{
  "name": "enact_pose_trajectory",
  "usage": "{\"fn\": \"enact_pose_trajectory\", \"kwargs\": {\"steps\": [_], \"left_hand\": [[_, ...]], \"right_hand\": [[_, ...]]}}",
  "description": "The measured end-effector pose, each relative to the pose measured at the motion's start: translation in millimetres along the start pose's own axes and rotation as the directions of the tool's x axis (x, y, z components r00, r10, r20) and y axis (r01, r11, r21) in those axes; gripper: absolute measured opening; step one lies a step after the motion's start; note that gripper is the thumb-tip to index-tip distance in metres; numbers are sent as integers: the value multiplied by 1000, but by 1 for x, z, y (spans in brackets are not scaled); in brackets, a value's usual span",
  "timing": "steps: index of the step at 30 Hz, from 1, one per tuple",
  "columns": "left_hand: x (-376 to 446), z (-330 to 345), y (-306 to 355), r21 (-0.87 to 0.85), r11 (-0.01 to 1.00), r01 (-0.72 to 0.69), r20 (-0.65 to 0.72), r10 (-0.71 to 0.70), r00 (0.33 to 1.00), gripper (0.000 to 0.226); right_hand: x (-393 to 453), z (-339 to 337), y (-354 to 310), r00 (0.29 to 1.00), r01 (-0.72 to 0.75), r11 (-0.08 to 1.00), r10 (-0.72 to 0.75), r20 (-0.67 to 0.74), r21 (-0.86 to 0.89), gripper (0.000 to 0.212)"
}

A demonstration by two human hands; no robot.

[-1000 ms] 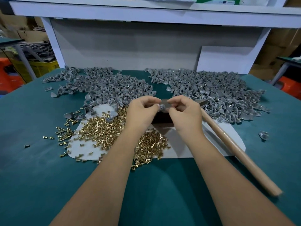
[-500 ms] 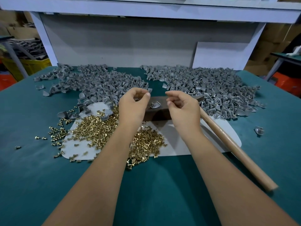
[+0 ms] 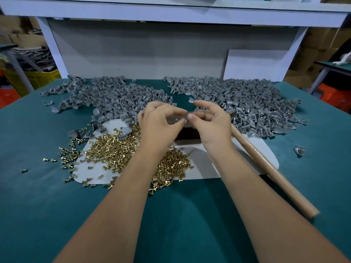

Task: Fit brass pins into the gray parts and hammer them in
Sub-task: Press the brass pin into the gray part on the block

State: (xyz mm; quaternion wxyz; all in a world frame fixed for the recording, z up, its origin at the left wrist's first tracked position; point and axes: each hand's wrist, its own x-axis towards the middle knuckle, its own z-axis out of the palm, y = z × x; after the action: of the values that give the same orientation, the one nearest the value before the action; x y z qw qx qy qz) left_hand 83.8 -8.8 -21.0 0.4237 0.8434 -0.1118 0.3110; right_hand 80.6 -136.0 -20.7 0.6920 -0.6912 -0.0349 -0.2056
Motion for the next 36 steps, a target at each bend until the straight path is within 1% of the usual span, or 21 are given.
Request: {"fn": "enact_pose_trajectory", "kwargs": {"steps": [4, 7, 9, 11, 13, 15, 17, 19, 22, 26, 29, 32, 36], "left_hand": [[-1, 4, -2, 30, 997, -72, -6, 72, 997, 13], [-1, 5, -4, 43, 996, -77, -12, 78, 997, 10], [-1, 5, -3, 44, 998, -43, -5, 43, 999, 9], [-1, 5, -3, 15, 1000, 13, 7, -13, 1000, 9], [-1, 4, -3, -33, 997, 63, 14, -63, 998, 8], [-1, 3, -2, -67, 993, 95, 31, -93, 995, 8], [-1, 2, -2, -76, 992, 105, 56, -101, 993, 7], [0, 2, -2, -89, 990, 112, 77, -105, 991, 4], [-1, 2, -2, -127, 985, 118, 100, -106, 989, 13], [-1, 2, -2, -138, 985, 107, 131, -89, 987, 11], [0, 2, -2, -133, 983, 126, 160, -104, 982, 8], [0, 2, -3, -151, 968, 198, 131, -179, 975, 12], [4, 0, -11, -136, 957, 257, 103, -245, 964, 16]], "right_hand": [[0, -1, 0, 1000, -5, 1000, 5, -8, 0, 35], [0, -2, -1, 1000, -6, 1000, 6, -13, 12, 30], [-1, -3, -3, 1000, -8, 1000, 8, -15, 22, 21], [-1, -2, -4, 1000, -16, 1000, 16, -22, 11, 19], [-1, -2, -3, 1000, -5, 998, 3, -20, -70, 21], [-1, -1, -2, 1000, 25, 985, -23, 14, -172, 19], [-2, 0, -2, 999, 40, 978, -33, 42, -203, 16], [-3, 0, -3, 998, 44, 978, -35, 49, -202, 15], [-3, -1, -2, 999, 32, 983, -23, 49, -183, 18], [-3, -2, -3, 997, 34, 993, -25, 72, -114, 13], [-2, -3, -2, 999, 32, 991, -27, 39, -132, 16], [1, -4, 1, 999, 30, 981, -37, -31, -192, 20], [2, -4, 6, 995, 63, 953, -82, -51, -296, 22]]}}
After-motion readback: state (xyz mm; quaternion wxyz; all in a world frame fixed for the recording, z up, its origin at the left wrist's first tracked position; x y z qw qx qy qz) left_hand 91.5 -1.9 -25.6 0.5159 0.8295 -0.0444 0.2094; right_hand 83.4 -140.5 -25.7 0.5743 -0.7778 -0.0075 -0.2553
